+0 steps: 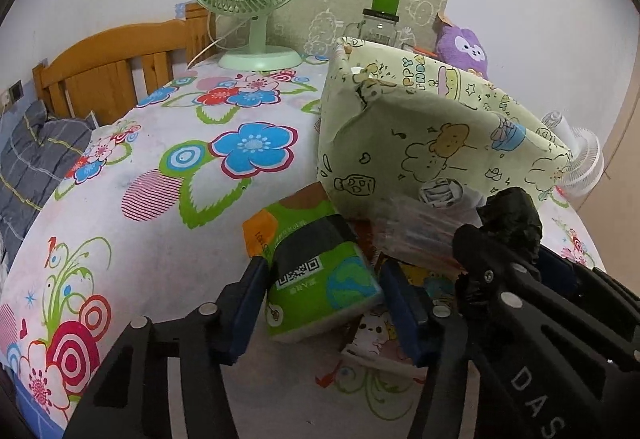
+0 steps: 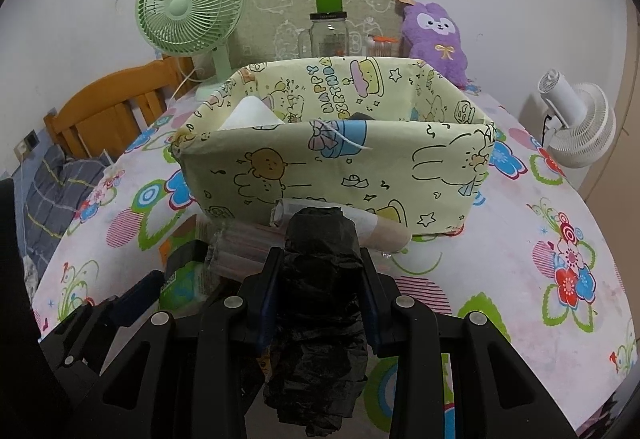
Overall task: Organize soft objects
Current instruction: 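Carry the black item toward the basket with the right tool while the left tool approaches the green tissue pack, then lift the green tissue pack with the left tool while the right tool holds the black item over the basket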
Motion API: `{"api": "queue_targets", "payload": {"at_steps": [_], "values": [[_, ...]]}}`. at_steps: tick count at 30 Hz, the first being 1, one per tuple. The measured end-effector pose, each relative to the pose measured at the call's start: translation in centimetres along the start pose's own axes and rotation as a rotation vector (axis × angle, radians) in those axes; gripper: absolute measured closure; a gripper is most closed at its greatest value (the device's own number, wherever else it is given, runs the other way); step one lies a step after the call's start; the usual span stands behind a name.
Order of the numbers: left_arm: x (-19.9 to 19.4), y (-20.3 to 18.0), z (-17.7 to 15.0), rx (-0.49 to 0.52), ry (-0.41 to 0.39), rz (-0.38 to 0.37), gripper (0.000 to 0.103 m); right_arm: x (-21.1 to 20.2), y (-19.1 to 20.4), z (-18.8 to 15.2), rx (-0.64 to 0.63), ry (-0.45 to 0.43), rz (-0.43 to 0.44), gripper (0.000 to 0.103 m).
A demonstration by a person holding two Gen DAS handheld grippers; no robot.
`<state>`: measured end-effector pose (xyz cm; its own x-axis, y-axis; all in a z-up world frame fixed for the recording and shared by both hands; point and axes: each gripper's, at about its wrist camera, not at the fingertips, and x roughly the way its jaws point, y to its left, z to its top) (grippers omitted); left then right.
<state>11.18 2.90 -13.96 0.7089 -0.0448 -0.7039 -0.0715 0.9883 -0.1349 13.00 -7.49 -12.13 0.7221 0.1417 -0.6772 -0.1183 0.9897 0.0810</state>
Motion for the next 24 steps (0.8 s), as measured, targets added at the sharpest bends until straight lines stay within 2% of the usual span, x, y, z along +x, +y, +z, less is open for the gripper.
{"api": "queue_targets", "payload": {"at_steps": [8,24], "values": [[-0.8,-0.1,-0.3,-0.009,-0.011,0.012,0.054,-0.4,-0.1,-0.2,0.01,-0.001,0.013,0.065],[-4.6,-0.5,-0.5,-0.004,-0.081,0.034,0.055,-4.1,0.0,-0.4,0.007,-0.068,0.044,0.065]]}}
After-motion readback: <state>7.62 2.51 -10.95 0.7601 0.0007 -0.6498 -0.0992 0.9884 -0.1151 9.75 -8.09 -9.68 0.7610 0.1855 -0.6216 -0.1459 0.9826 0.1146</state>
